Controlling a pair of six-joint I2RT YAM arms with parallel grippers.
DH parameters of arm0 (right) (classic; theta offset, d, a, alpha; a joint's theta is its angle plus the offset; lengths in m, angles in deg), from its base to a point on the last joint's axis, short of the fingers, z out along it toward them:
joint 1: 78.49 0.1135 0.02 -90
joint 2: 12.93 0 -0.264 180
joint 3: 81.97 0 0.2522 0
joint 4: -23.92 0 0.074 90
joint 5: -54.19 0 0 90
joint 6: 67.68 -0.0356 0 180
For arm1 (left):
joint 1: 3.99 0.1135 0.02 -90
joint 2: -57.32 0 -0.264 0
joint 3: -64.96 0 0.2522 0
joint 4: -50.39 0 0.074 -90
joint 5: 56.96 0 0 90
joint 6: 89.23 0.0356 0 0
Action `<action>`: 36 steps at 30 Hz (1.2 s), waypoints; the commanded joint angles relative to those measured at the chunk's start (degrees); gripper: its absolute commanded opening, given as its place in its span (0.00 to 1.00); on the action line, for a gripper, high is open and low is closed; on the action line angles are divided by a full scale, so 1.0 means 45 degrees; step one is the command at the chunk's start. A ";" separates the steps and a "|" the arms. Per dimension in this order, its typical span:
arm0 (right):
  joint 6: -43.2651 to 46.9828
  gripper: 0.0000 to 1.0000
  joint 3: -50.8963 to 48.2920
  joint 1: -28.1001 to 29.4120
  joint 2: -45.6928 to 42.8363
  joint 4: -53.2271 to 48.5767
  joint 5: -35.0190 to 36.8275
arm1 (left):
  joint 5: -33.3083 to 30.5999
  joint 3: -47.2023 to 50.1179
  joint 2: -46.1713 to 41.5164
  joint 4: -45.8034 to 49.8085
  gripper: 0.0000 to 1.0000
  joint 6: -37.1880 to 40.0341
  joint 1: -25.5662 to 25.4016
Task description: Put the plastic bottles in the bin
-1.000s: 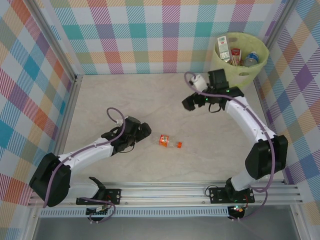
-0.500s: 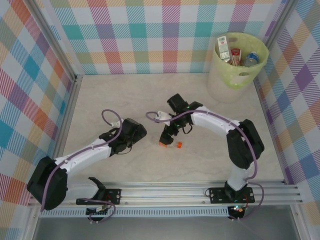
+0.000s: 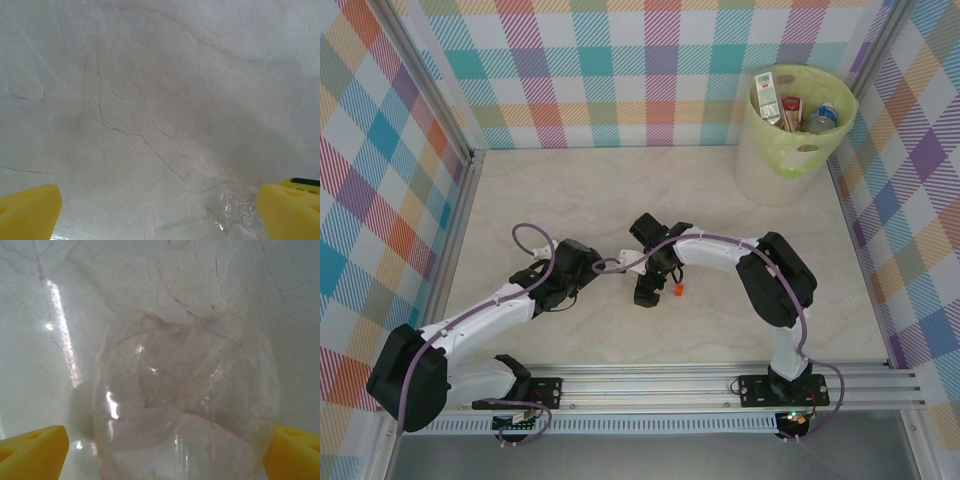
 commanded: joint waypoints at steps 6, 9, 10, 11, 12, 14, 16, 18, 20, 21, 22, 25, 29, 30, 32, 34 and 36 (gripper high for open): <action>0.0022 0.67 -0.0143 0.0101 -0.0086 0.0736 0.0490 | -0.0034 0.0001 0.0136 0.0174 1.00 0.0006 0.0108; 0.0170 0.61 -0.0174 0.0091 -0.0354 0.0573 0.0260 | 0.0032 0.0007 0.0133 0.0089 1.00 0.0054 0.0108; 0.0171 0.60 -0.0177 0.0081 -0.0414 0.0538 0.0278 | 0.0049 0.0007 0.0135 0.0072 1.00 0.0074 0.0118; 0.0171 0.59 -0.0190 0.0058 -0.0506 0.0531 0.0298 | 0.0070 0.0008 0.0149 0.0058 1.00 0.0116 0.0108; 0.0137 0.58 -0.0188 0.0019 -0.0608 0.0529 0.0317 | 0.0083 0.0024 0.0119 0.0054 1.00 0.0162 0.0108; 0.0038 0.57 -0.0189 -0.0067 -0.0893 0.0600 0.0270 | 0.0042 0.0056 0.0093 0.0084 1.00 0.0162 0.0108; -0.0096 0.56 -0.0193 -0.0225 -0.1212 0.0740 0.0192 | 0.0010 0.0133 0.0063 0.0084 1.00 0.0153 0.0108; -0.0203 0.55 -0.0146 -0.0425 -0.1579 0.0882 0.0042 | -0.0063 0.0164 0.0031 0.0074 1.00 0.0153 0.0108; -0.0277 0.55 -0.0059 -0.0699 -0.1933 0.0975 -0.0123 | -0.0090 0.0163 0.0003 0.0062 1.00 0.0160 0.0127; -0.0376 0.55 0.0015 -0.0917 -0.2167 0.1015 -0.0211 | -0.0111 0.0163 0.0008 0.0027 1.00 0.0187 0.0128; -0.0551 0.55 0.0095 -0.1245 -0.2451 0.1104 -0.0379 | -0.0112 0.0163 0.0003 0.0006 1.00 0.0192 0.0147; -0.1561 0.55 0.0430 -0.2547 -0.3435 0.1525 -0.0993 | -0.0121 0.0163 0.0013 -0.0049 1.00 0.0229 0.0182; -0.3045 0.54 0.0933 -0.4575 -0.4695 0.2714 -0.1787 | -0.0070 0.0181 0.0087 -0.0128 1.00 0.0245 0.0262; -0.3371 0.53 0.1025 -0.5119 -0.4960 0.3220 -0.1791 | -0.0024 0.0183 0.0123 -0.0155 1.00 0.0250 0.0283; -0.4020 0.53 0.1395 -0.6113 -0.5253 0.3993 -0.1601 | 0.0047 0.0178 0.0180 -0.0234 1.00 0.0250 0.0321; -0.4519 0.52 0.1971 -0.6988 -0.5321 0.4622 -0.1115 | 0.0086 0.0144 0.0230 -0.0275 1.00 0.0250 0.0343; -0.4610 0.52 0.2603 -0.7575 -0.5249 0.5139 -0.0297 | 0.0089 0.0095 0.0260 -0.0263 1.00 0.0274 0.0362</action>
